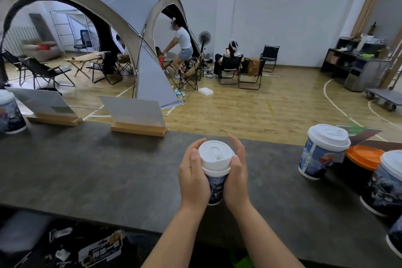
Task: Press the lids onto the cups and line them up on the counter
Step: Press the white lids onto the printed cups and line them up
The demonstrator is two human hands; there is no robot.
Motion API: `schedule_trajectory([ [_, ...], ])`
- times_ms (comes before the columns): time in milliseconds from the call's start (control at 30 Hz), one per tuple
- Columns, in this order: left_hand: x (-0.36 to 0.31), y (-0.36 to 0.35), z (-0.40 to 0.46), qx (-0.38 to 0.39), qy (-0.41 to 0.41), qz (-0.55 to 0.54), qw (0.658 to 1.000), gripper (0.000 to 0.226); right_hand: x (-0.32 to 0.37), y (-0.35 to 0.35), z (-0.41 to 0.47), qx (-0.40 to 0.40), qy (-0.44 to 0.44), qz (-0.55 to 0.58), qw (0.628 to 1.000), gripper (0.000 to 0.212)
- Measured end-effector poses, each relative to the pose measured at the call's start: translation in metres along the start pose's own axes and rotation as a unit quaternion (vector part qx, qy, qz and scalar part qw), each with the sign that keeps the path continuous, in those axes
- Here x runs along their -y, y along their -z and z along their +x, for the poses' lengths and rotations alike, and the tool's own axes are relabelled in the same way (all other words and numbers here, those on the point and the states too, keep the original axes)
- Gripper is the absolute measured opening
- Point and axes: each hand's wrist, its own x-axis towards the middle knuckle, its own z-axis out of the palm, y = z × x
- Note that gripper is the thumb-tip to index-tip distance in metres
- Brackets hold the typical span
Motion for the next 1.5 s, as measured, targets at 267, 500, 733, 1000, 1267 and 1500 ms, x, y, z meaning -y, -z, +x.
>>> schedule_trajectory([
  [267, 0.012, 0.003, 0.010, 0.024, -0.064, 0.019, 0.997, 0.040, -0.004, 0.000, 0.006, 0.018, 0.052, -0.008, 0.998, 0.029],
  [500, 0.022, -0.001, 0.014, 0.016, -0.093, 0.010, 0.995, 0.042, -0.013, -0.003, 0.009, -0.004, 0.097, -0.013, 0.995, 0.036],
  [733, 0.023, 0.004, 0.017, 0.033, -0.100, 0.044, 0.993, 0.042, -0.007, -0.003, 0.004, -0.011, 0.079, -0.032, 0.996, 0.038],
  [1000, 0.013, 0.021, 0.021, 0.002, -0.117, 0.083, 0.990, 0.028, 0.001, 0.003, -0.008, -0.018, 0.064, -0.071, 0.995, 0.033],
  [1267, 0.015, 0.007, 0.001, 0.025, -0.057, -0.004, 0.998, 0.037, -0.003, -0.006, 0.000, 0.028, 0.071, -0.002, 0.997, 0.041],
  [1500, 0.018, -0.008, 0.002, 0.004, -0.054, -0.104, 0.993, 0.039, -0.011, -0.011, 0.001, -0.001, 0.077, 0.070, 0.995, 0.043],
])
